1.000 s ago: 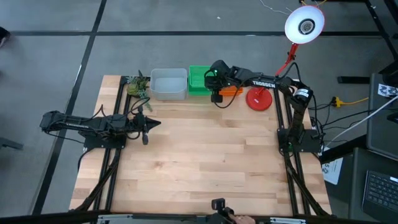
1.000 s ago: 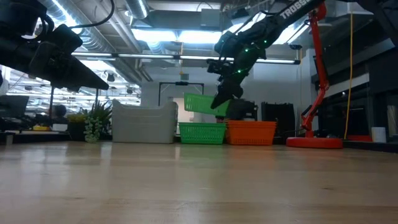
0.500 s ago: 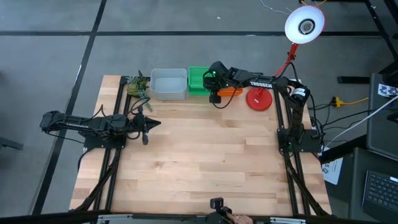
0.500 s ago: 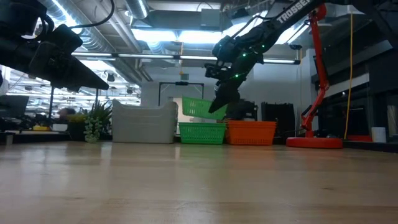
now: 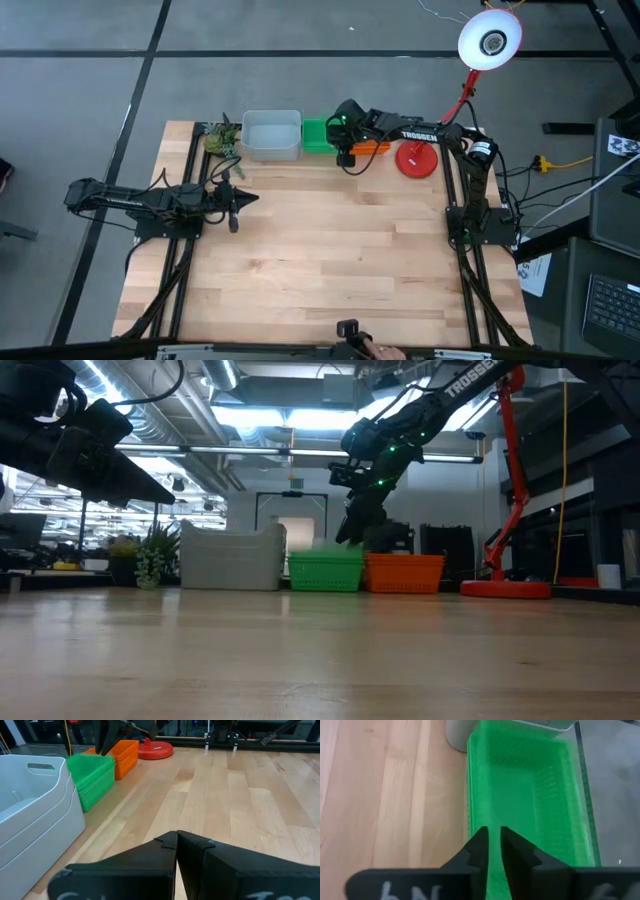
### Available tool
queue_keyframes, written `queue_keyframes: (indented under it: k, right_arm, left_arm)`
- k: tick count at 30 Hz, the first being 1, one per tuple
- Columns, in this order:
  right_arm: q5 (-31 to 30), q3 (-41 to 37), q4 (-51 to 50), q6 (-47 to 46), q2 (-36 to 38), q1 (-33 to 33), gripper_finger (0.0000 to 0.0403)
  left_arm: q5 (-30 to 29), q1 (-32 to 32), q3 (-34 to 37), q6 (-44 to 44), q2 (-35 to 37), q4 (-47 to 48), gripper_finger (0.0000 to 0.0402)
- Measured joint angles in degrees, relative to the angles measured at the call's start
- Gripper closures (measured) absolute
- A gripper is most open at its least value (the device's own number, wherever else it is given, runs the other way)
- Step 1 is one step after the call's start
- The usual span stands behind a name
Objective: Stack baskets by color
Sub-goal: Stack the bottom green bin on top of the top green bin, then return to Home Position
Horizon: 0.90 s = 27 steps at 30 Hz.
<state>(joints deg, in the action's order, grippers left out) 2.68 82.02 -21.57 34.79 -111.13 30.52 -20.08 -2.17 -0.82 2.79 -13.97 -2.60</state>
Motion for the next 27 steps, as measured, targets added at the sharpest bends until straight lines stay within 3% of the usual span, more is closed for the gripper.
queue_keyframes:
  k: [9, 14, 21, 25, 27]
  right_arm:
    - [-0.2, 0.0, -0.2, -0.7, 0.2, -0.7, 0.0318]
    - [-0.2, 3.0, -6.7, -7.2, 3.2, -3.3, 0.0318]
    - [0.0, 4.3, -24.0, -23.3, 12.5, -9.0, 0.0323]
    - [0.0, -1.2, -26.7, -28.9, 19.8, -12.5, 0.0323]
    - [0.0, -6.2, -25.3, -30.3, 24.1, -14.6, 0.0324]
  left_arm:
    - [0.0, 0.0, 0.0, 0.0, 0.0, 0.0, 0.0401]
    - [0.0, 0.0, 0.0, 0.0, 0.0, 0.0, 0.0401]
    - [0.0, 0.0, 0.0, 0.0, 0.0, 0.0, 0.0401]
    - [-0.1, 0.0, 0.0, 0.0, 0.0, 0.0, 0.0401]
    - [-4.9, 0.0, 0.1, 5.2, 0.0, -1.6, 0.0401]
